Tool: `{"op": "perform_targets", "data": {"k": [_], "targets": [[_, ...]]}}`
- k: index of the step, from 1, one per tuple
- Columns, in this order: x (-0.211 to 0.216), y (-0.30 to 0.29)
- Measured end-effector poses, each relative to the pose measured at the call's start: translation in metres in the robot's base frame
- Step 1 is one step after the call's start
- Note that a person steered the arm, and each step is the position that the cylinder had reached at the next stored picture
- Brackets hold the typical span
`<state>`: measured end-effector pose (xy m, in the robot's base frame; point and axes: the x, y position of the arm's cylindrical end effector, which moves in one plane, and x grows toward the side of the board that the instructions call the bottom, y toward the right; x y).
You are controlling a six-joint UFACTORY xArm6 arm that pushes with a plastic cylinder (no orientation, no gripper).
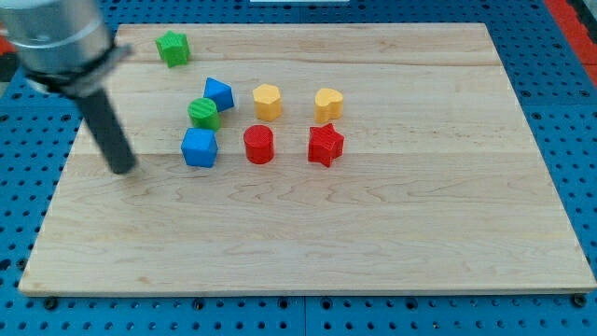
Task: Place the green star to the top right of the red star
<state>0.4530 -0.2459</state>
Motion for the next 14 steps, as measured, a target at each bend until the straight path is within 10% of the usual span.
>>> {"op": "perform_targets", "data": {"k": [2, 5, 7, 10, 14], "targets": [[-0.176, -0.022], [-0.212, 0.120], [-0.243, 0.103], [-0.172, 0.329], [-0.084, 0.370]]}}
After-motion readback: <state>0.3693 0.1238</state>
